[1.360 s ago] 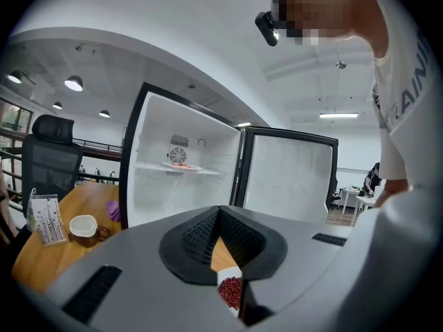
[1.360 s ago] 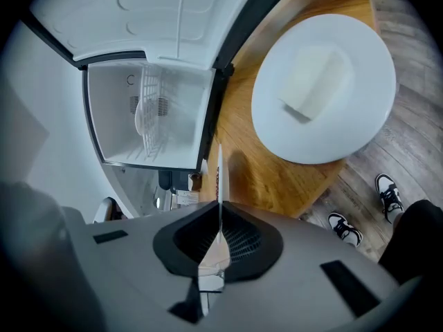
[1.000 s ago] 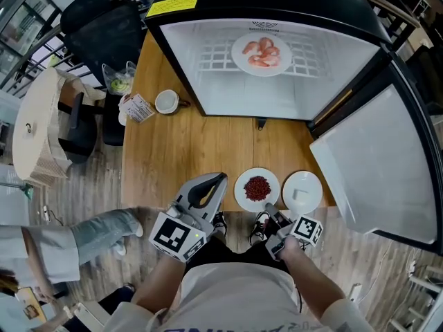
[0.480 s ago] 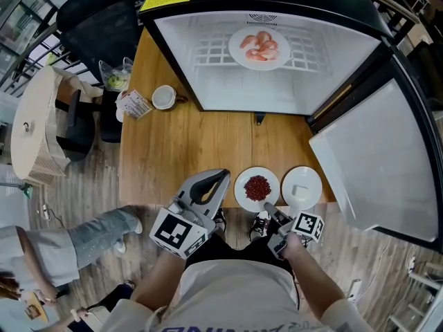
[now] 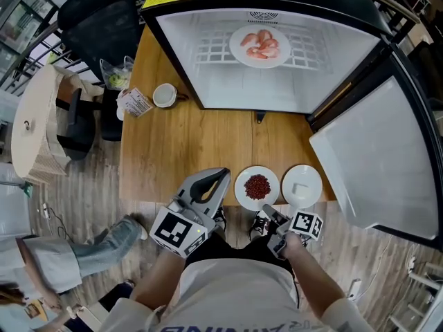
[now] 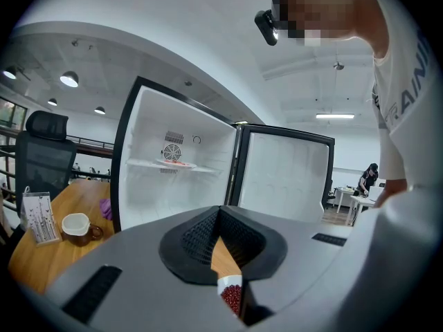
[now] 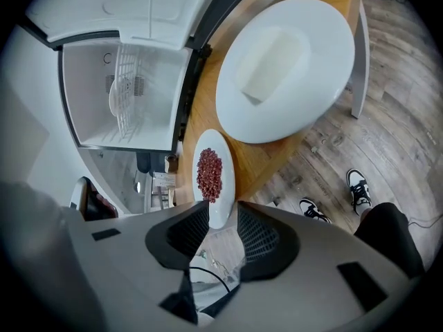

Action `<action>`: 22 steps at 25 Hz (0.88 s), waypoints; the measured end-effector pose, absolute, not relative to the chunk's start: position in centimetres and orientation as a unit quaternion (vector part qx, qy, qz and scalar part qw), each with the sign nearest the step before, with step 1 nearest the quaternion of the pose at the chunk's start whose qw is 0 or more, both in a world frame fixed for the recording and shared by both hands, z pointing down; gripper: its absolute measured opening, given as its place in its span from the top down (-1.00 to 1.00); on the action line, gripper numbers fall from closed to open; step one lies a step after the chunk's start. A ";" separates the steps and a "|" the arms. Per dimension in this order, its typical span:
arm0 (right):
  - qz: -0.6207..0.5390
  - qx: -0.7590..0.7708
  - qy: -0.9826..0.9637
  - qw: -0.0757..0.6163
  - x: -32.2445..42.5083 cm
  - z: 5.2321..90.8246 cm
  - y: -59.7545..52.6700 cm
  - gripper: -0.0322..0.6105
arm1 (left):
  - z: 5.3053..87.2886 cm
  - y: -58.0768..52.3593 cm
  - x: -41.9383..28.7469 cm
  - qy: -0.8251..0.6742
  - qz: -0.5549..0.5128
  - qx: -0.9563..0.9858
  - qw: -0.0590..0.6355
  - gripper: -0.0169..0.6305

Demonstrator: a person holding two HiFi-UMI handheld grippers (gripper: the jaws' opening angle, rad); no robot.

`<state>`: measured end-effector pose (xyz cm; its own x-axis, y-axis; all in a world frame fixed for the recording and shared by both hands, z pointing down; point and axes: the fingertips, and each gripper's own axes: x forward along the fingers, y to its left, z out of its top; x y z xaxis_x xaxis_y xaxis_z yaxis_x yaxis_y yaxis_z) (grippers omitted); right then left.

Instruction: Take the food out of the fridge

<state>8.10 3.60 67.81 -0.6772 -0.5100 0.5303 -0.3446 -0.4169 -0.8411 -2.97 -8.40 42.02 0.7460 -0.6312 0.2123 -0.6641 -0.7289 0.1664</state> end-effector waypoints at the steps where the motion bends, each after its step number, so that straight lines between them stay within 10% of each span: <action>1: -0.739 -0.397 0.542 0.044 8.1 67.6 3.9 0.53 | 42.0 -8.4 -2.9 -0.348 0.071 0.927 0.116 0.92; 7: -0.662 -0.406 0.631 -0.015 8.2 63.1 3.3 0.82 | 41.5 -8.1 -2.4 -0.348 0.069 0.928 0.112 0.92; 22: -0.313 -0.440 0.842 -0.002 10.6 44.3 -6.8 0.83 | 37.4 -5.3 -2.3 -0.420 0.050 0.903 0.079 0.92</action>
<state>10.63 -6.77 44.31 -0.6129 -0.7391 0.2794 -0.7421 0.4169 -0.5249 -2.34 -5.29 37.42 0.6428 -0.7498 0.1567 -0.7656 -0.6354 0.1005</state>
